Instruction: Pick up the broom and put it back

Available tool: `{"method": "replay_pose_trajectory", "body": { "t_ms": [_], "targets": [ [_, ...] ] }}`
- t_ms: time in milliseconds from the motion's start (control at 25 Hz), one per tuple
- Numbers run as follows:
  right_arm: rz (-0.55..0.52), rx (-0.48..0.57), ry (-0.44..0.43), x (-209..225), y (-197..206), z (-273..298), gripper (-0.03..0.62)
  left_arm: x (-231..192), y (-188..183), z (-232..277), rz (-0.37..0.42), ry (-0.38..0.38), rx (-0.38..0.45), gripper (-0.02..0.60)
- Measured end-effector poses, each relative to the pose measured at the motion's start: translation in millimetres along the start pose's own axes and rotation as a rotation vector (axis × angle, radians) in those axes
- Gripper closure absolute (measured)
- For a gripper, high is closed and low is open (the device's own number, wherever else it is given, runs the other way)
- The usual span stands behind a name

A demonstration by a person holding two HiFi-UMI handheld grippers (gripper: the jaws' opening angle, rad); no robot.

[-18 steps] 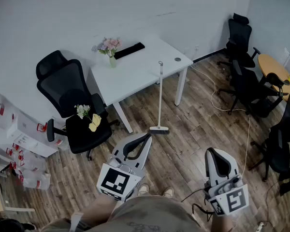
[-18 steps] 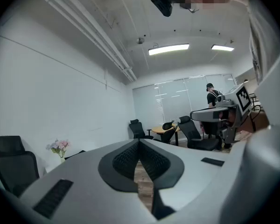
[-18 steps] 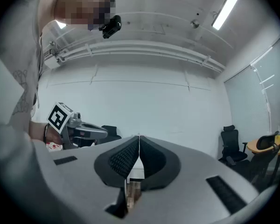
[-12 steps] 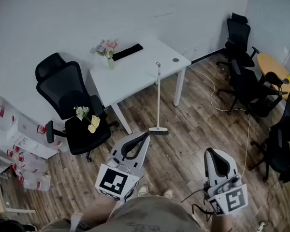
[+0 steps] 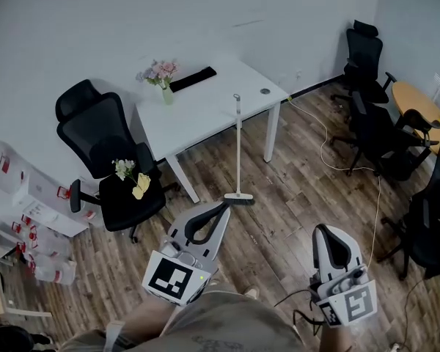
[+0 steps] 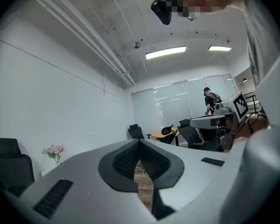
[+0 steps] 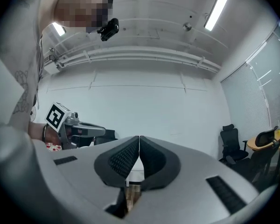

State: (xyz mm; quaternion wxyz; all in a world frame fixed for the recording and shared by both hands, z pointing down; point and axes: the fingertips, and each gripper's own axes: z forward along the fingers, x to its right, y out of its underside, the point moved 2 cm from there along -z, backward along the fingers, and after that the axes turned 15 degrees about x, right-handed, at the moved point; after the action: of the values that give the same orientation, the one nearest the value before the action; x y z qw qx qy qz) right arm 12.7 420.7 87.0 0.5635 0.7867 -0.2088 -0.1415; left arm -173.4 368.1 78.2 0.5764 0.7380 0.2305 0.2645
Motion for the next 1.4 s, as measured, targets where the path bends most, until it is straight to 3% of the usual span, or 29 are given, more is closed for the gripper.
{"method": "replay_pose_trajectory", "body": {
  "t_ms": [80,120,160,200,280,480,880,1400],
  "targets": [
    [0.019,0.020,0.017,7,-2,-4,0.563,0,5,1,0.000,-0.028,-0.021,0.560],
    [0.032,0.022,0.020,10,-2,-4,0.563,-1,9,3,0.001,-0.034,-0.034,0.506],
    [0.044,0.020,0.018,13,-2,-3,0.563,-4,12,6,0.007,-0.035,-0.043,0.392],
    [0.051,0.017,0.011,15,-3,-1,0.563,-7,15,10,0.017,-0.035,-0.045,0.331],
    [0.042,0.025,0.003,18,-6,3,0.563,-14,15,15,0.032,-0.050,-0.036,0.297],
    [0.035,0.057,0.028,34,-1,18,0.563,-33,21,32,0.036,-0.083,-0.016,0.291],
    [0.003,-0.022,0.089,103,53,86,0.563,-119,77,103,-0.004,-0.165,-0.035,0.291],
    [0.056,-0.130,0.127,190,148,231,0.563,-224,200,223,-0.100,-0.152,-0.225,0.291]
  ]
}}
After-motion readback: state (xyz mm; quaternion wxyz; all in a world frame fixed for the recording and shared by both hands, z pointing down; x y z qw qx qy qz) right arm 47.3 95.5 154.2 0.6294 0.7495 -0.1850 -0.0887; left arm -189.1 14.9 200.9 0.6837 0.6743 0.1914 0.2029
